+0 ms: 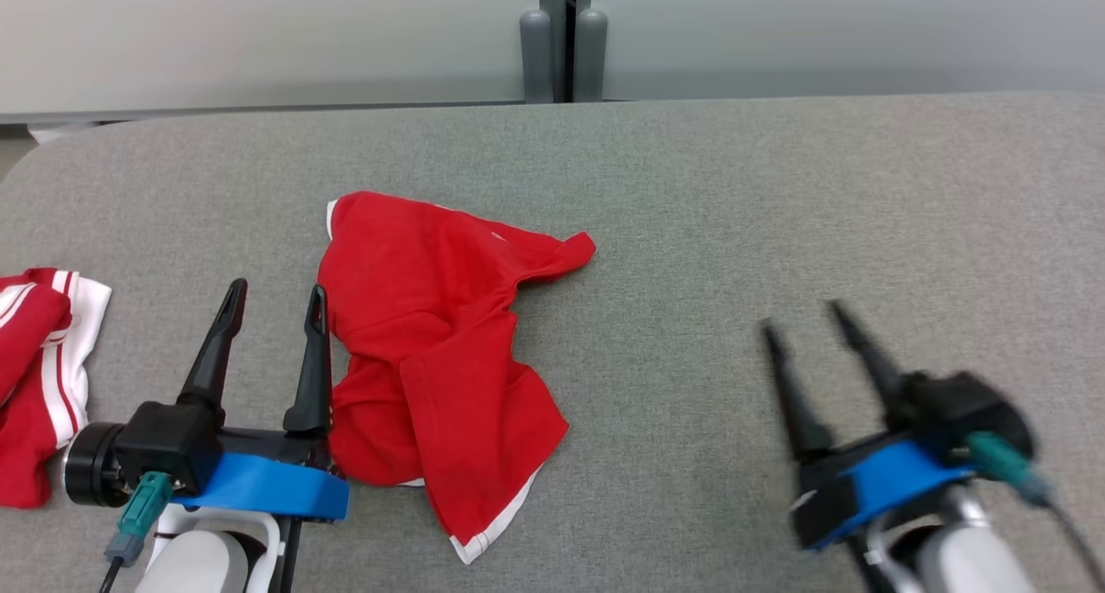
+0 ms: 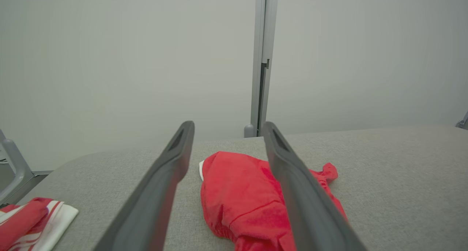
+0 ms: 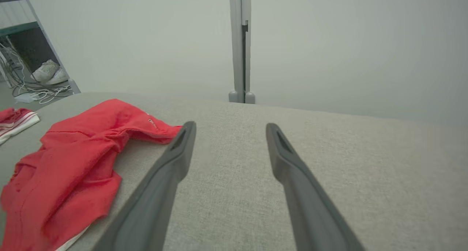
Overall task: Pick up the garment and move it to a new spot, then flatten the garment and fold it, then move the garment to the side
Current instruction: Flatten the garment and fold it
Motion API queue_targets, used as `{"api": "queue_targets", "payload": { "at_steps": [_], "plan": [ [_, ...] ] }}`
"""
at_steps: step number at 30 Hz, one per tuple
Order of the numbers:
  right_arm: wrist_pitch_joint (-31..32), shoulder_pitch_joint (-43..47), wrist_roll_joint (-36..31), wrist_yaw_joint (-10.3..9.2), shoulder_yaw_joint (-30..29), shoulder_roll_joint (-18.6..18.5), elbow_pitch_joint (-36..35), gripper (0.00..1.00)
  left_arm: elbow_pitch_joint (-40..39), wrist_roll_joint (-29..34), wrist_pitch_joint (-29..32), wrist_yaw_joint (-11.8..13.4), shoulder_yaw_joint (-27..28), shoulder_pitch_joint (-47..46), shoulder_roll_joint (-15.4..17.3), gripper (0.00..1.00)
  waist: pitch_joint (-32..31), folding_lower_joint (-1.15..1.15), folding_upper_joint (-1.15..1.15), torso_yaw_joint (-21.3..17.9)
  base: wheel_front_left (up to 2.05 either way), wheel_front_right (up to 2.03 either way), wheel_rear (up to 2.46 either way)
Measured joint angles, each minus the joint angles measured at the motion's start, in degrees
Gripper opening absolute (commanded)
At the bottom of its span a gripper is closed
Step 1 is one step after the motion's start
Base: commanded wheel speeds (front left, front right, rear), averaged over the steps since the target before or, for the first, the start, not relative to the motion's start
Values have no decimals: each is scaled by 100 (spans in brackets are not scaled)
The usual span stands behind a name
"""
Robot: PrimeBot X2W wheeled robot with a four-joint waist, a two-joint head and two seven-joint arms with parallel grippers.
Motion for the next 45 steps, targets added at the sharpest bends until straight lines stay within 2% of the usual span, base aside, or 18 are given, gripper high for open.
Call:
{"api": "queue_targets", "payload": {
  "at_steps": [8, 12, 17, 24, 25, 26, 31, 36, 40, 45],
  "plan": [
    [283, -493, 191, 1, 2527, -381, 802, 100, -2, -12, -22, 31, -20, -146, -71, 100, 203, 0, 0, 169, 0, 0, 0],
    [301, -842, 354, 1, 3449, -513, 1210, 100, 48, -29, -66, 21, -20, -215, -118, 100, 329, 0, 0, 283, 0, 0, 0],
    [378, -1295, 444, 1, 4222, -643, 1769, 100, 122, -56, -118, -5, -11, -294, -189, 100, 499, 1, 1, 402, 0, 0, 0],
    [400, -1870, 506, 1, 4840, -584, 2423, 100, 225, -62, -177, -20, 4, -387, -279, 100, 670, 1, 1, 469, 0, 0, 0],
    [401, -1935, 550, 1, 4904, -560, 2493, 89, 235, -62, -187, -29, 8, -389, -288, 100, 681, 0, 1, 472, 0, 0, 0],
    [392, -2107, 642, -1, 5054, -491, 2676, 0, 258, -60, -209, -36, 26, -398, -308, 100, 695, 0, 1, 455, 0, 0, 0],
    [37, -2207, 902, 1, 5012, -353, 2814, 0, 303, -49, -218, -62, 32, -414, -355, 100, 694, 0, 1, 442, 0, 0, 0],
    [-487, -2209, 1204, 1, 4655, -293, 2428, 0, 318, -18, -227, -62, 79, -412, -358, 100, 645, 0, 1, 387, 0, 0, 0],
    [-797, -2181, 1384, 1, 4054, -291, 2022, 0, 316, -11, -231, -54, 127, -388, -338, 100, 609, 0, 1, 292, 0, 0, 0],
    [-976, -1942, 1467, 1, 2940, -144, 1793, 0, 311, -11, -235, -35, 132, -352, -314, 100, 581, 0, 1, 186, 0, 0, 0]
  ]
}}
